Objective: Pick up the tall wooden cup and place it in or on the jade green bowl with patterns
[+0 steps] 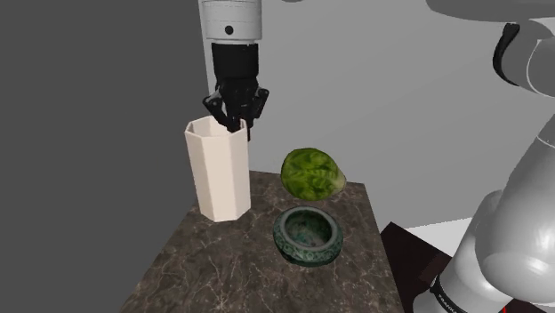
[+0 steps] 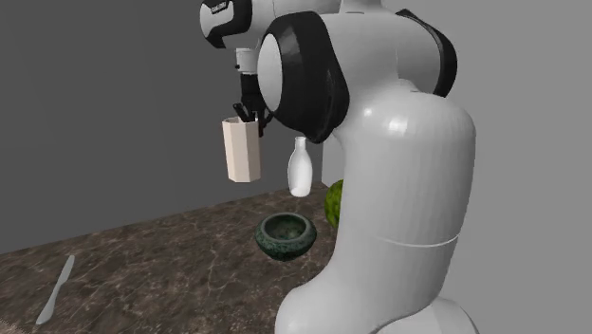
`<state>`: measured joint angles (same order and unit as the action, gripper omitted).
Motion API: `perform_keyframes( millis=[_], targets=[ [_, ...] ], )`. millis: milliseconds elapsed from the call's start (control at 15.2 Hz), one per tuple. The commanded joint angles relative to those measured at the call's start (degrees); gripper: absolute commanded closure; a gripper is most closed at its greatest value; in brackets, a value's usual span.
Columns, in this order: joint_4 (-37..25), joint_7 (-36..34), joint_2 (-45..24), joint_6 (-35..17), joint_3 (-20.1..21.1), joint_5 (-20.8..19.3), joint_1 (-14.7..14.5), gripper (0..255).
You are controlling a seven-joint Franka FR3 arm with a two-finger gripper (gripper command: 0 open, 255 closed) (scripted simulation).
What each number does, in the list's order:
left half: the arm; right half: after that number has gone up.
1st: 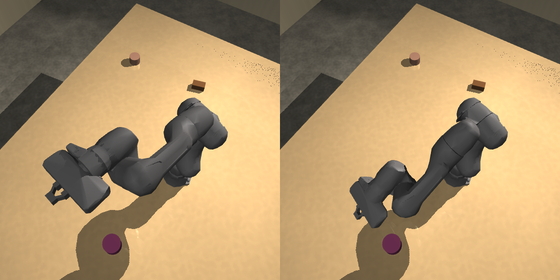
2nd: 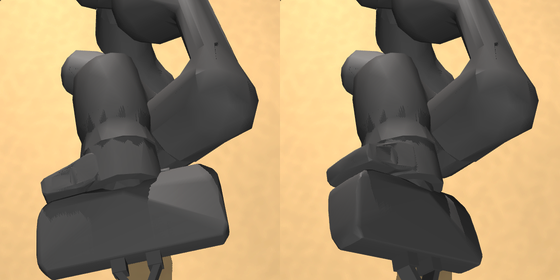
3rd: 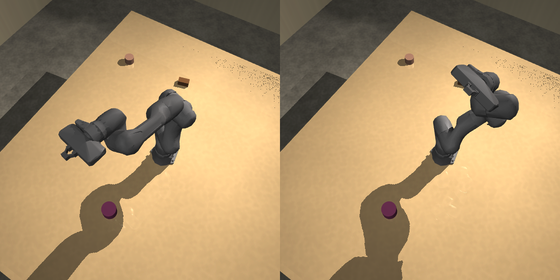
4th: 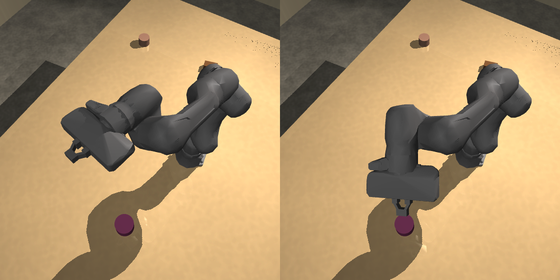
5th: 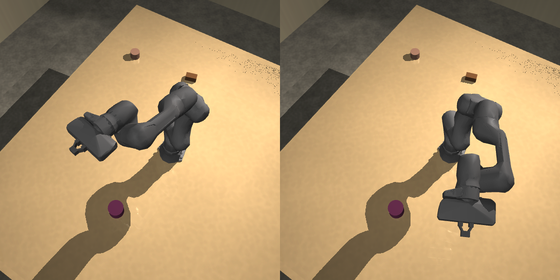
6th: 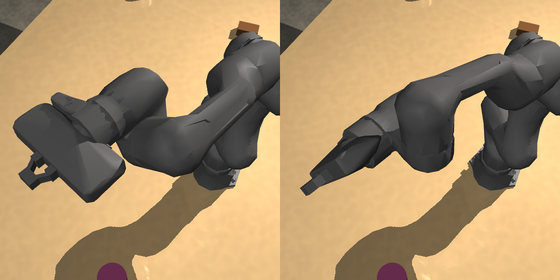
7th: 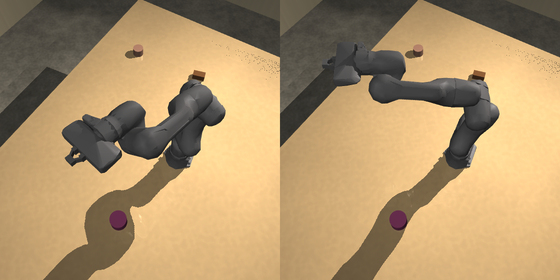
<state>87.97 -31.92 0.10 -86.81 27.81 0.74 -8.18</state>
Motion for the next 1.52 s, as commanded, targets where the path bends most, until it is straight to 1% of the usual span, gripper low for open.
perform_keyframes(
  millis=[0,198,396,594,858,1452],
  targets=[
    [4.15,2.7,5.11,0.39,-1.34,2.3,1.35,255],
    [9.85,6.63,11.92,1.08,-3.91,4.75,2.51,255],
    [14.66,10.37,18.12,2.36,-6.76,6.3,3.14,255],
    [18.69,13.88,23.77,4.08,-9.73,7.02,3.47,255],
    [23.06,18.39,30.68,6.94,-13.86,6.85,3.77,255],
    [32.16,18.88,33.23,0.37,-13.56,7.43,3.34,255]
  ],
)
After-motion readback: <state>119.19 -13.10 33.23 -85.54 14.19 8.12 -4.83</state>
